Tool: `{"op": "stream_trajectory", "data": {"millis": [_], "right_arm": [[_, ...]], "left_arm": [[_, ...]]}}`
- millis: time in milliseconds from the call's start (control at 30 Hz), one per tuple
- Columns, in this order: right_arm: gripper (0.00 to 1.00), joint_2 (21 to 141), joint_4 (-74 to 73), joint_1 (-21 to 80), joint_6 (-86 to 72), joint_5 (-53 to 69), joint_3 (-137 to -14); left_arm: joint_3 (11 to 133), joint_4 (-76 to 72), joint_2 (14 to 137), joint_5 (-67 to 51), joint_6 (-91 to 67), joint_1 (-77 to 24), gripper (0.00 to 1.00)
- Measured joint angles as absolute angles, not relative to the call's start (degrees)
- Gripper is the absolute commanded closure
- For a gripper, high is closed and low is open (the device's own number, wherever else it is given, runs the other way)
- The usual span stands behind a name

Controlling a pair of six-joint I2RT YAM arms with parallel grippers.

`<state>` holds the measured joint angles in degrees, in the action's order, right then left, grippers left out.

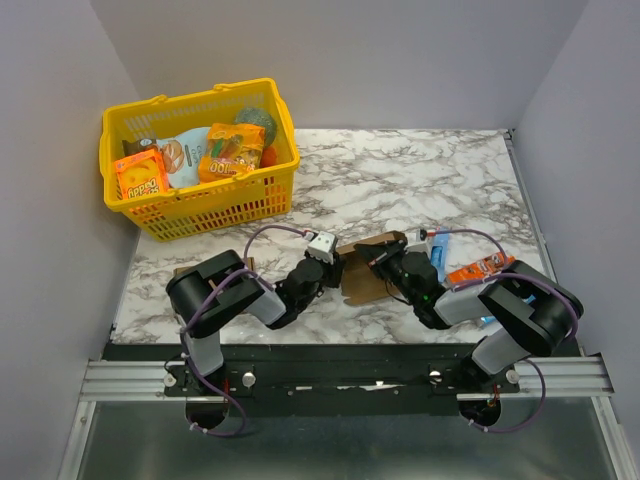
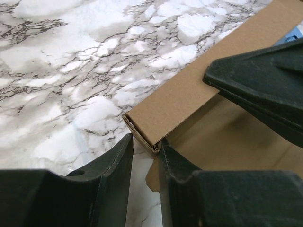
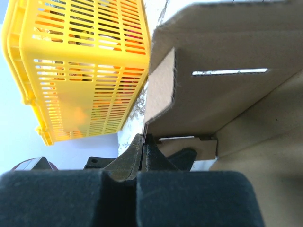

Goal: Fold the paper box

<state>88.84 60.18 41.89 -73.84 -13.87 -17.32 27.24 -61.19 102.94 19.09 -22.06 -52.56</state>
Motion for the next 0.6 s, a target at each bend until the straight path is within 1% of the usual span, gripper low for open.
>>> {"op": "stream_trajectory", "data": {"millis": [67, 167, 200, 400, 600], "right_arm": [[1.00, 88.84, 60.18, 41.89, -73.97, -13.87, -17.28], [0.99, 88.92, 60.20, 41.89, -74.15, -13.82, -17.23], [1.00, 88.95, 60.23, 41.89, -74.22, -13.82, -17.21], [1.00, 88.95, 60.36, 42.04, -74.78, -13.26, -16.91], [1.00, 88.95, 60.10, 42.04, -75.00, -13.23, -16.86]], "left_arm": [[27.75, -60.95, 103.28, 21.08, -22.41, -52.90, 0.72], [28.27, -60.97, 103.81, 23.38, -22.37, -53.30, 0.78], [28.51, -60.99, 104.07, 24.18, -22.31, -53.45, 0.83], [30.35, -60.34, 105.25, 29.34, -21.47, -53.91, 0.96], [32.40, -58.46, 106.15, 34.06, -18.90, -55.05, 1.00]]}}
